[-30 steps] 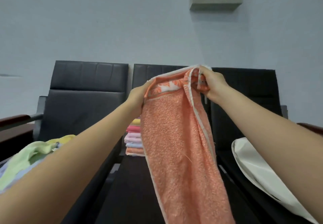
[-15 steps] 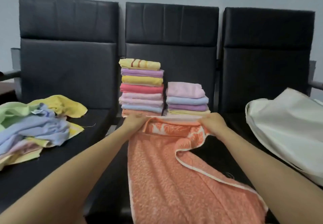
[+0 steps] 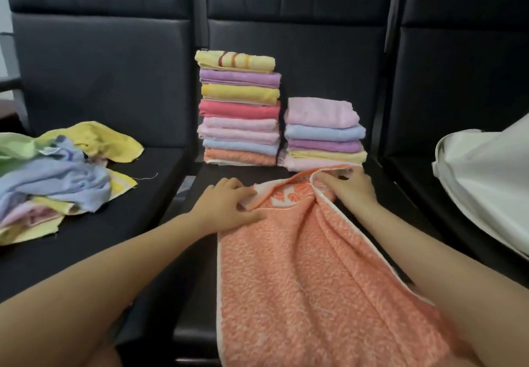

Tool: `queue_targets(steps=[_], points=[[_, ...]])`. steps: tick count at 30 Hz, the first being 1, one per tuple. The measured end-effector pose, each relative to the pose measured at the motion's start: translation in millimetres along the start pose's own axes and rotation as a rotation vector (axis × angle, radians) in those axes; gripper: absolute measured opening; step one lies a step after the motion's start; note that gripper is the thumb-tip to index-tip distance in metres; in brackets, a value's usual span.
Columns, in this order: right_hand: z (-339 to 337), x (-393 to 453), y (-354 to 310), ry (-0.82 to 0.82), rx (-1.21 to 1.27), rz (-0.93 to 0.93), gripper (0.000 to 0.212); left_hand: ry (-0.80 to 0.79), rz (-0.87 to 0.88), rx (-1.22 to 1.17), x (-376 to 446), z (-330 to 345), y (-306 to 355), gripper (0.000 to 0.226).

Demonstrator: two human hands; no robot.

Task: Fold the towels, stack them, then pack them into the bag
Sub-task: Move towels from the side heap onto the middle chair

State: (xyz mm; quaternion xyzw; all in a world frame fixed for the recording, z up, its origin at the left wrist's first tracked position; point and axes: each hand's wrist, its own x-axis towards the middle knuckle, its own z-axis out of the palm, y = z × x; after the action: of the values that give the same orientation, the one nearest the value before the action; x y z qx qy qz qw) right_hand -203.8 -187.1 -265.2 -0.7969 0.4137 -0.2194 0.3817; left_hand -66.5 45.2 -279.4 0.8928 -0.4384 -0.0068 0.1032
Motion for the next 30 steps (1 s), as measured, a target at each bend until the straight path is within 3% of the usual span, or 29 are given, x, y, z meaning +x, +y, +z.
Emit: queue_targets(steps=[3,4,6,8,10,13,15,17,18,21,23,25,28,30], points=[[7.0,-20.2,-6.3,-0.051,-0.336,-0.120,0.101,0.146,0.030,-0.034,2.2,-1.5,1.7,0.043],[12.2,-22.0,-7.0,-0.060,-0.441,-0.182,0.092,0.184,0.044,-0.003,3.5,-1.1,2.0,0.036],[15.7,-24.5,-8.0,-0.065,-0.526,-0.272,0.049,0.296,0.039,-0.025,6.5,-2.1,2.9,0.025],[10.2,-24.2,-9.1,-0.082,-0.484,-0.292,0.017,0.385,-0.128,-0.229,13.9,-7.2,3.0,0.032],[4.8,-20.2,-7.7,-0.171,-0.449,-0.289,0.029,0.441,-0.354,-0.581,28.3,-17.9,-1.2,0.044],[1.5,-18.5,-8.1,-0.244,-0.321,-0.242,0.047,0.496,-0.580,-0.944,42.6,-23.0,-13.0,0.036],[4.8,-19.2,-12.5,-0.291,-0.408,-0.278,0.056,0.429,-0.615,-0.950,45.3,-16.8,-20.4,0.022],[11.8,-19.3,-17.4,-0.300,-0.651,-0.363,0.078,0.316,-0.628,-0.846,39.0,-10.9,-18.6,0.030],[15.1,-19.2,-20.0,-0.280,-0.740,-0.416,0.073,0.282,-0.616,-0.757,34.0,-10.6,-14.8,0.038],[16.1,-18.9,-24.5,-0.192,-0.844,-0.503,0.022,0.235,-0.537,-0.596,8.8,-14.9,-1.1,0.035],[11.1,-14.3,-17.7,-0.159,-0.749,-0.469,0.017,0.145,-0.506,-0.584,-10.5,-19.9,5.8,0.037],[-0.9,-10.6,-11.1,-0.147,-0.413,-0.329,0.033,0.002,-0.519,-0.650,-27.7,-25.8,12.1,0.037],[-25.5,-2.8,1.8,0.007,0.090,-0.120,0.031,-0.175,-0.487,-0.543,-48.3,-33.5,22.2,0.040],[-38.2,1.7,17.9,0.099,-0.007,-0.098,0.032,-0.292,-0.437,-0.439,-57.3,-34.5,29.1,0.039]])
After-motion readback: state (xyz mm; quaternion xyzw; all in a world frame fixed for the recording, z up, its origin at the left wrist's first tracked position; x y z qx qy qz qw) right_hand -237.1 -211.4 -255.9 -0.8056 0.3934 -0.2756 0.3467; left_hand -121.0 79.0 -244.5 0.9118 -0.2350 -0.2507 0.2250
